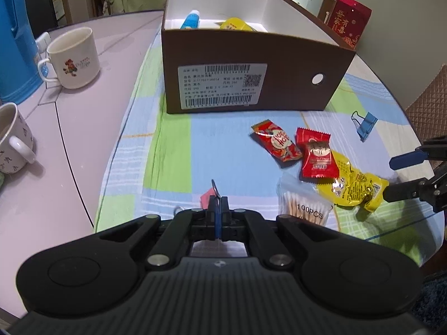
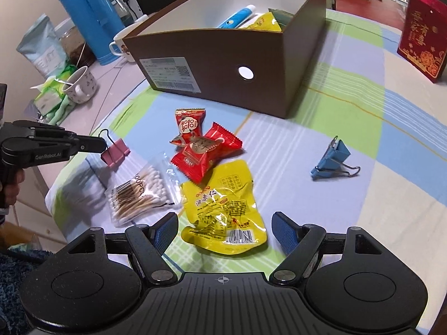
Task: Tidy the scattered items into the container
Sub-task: 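Grasp the pink binder clip with the left tool, then grasp the cotton swab pack with the right tool while the left tool holds the pink clip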
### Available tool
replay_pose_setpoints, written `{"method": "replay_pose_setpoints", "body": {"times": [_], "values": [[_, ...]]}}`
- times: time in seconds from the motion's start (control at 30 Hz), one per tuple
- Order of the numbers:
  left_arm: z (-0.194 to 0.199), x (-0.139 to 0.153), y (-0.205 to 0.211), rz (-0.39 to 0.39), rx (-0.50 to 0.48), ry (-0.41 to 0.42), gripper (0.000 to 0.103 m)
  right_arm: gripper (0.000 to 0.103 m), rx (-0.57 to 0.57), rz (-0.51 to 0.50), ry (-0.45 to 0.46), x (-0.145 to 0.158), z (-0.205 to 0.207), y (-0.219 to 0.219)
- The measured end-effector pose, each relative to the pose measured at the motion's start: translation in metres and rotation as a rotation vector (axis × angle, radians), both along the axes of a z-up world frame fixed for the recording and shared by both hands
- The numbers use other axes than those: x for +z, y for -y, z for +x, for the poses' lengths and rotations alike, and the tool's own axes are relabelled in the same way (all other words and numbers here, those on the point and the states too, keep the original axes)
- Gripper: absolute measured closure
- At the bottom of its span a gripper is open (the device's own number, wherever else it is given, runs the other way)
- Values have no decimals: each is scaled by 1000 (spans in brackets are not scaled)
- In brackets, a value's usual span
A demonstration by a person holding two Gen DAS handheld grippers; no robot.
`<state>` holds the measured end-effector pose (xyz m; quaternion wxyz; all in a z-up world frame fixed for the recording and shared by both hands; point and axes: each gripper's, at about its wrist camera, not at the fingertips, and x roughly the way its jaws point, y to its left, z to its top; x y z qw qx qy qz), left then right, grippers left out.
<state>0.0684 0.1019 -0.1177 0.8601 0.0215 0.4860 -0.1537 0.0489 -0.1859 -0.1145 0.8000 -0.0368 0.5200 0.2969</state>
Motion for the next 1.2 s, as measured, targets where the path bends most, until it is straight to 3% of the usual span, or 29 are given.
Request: {"method": "replay_pose_setpoints", "body": {"times": [0.3,0.47,0.6,0.73,0.87,1.03,1.2], "values": [[12,-15,-16,-62,81,-23,100,26,5,-9,-10,-1,2,-4],[9,-3,-22,-91,63,-4,101,26,28,25,9,6,1,-11],[8,7,-25,-92,54,6,101,26,118,50,10,8,-1,-32],[7,15,-28,-93,53,16,101,26,245,52,5,4,-7,-61],[4,21,-32,-94,52,22,101,26,433,-9,55,-3,-15,-91],[0,24,-36,-95,46,29,101,26,751,-222,242,-22,-34,-120],[-4,26,-44,-101,66,30,101,26,941,-249,348,-38,-45,-134]]}}
